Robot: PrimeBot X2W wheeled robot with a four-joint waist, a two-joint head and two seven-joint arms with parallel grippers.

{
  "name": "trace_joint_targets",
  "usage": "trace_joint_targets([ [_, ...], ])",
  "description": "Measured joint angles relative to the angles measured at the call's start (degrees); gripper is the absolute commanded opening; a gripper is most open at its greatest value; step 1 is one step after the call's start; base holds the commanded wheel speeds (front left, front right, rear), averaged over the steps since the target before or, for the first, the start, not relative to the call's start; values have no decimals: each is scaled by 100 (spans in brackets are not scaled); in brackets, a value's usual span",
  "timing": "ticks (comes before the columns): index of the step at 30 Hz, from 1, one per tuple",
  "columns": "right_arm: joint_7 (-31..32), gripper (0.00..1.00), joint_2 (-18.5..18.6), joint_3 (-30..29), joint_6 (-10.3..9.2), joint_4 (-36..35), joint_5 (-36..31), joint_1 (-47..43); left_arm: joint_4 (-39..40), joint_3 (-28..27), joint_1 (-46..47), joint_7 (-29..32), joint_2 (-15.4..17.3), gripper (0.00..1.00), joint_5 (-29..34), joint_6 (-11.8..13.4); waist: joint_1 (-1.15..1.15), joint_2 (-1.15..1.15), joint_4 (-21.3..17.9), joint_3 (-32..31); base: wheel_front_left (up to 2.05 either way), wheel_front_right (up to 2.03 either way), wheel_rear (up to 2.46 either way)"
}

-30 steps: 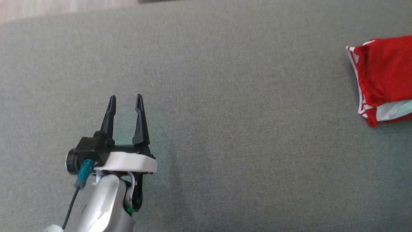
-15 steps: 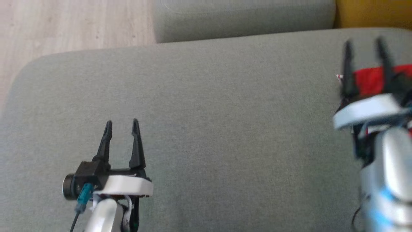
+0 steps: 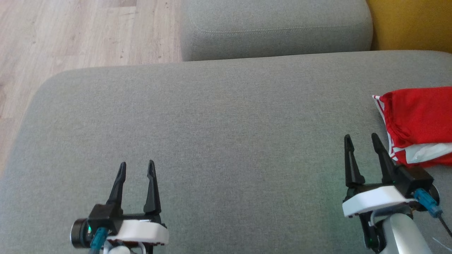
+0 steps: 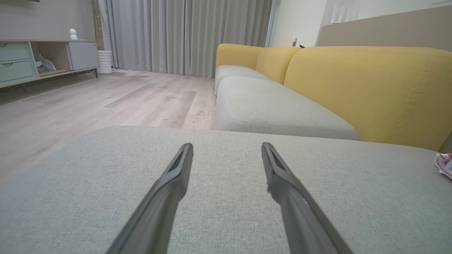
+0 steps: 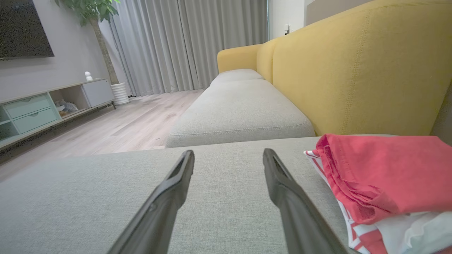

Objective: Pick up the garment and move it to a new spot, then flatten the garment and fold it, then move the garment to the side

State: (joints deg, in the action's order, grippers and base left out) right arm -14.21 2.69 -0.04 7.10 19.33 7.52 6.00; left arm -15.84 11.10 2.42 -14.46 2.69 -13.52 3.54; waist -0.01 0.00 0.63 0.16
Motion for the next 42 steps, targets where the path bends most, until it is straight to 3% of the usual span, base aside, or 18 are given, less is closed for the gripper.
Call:
trace_joint_targets([
  [42,-15,100,-1,213,0,-189,-35,-77,-68,-191,-51,1,0,100,-754,-2,1,0,-127,-37,0,0,0],
])
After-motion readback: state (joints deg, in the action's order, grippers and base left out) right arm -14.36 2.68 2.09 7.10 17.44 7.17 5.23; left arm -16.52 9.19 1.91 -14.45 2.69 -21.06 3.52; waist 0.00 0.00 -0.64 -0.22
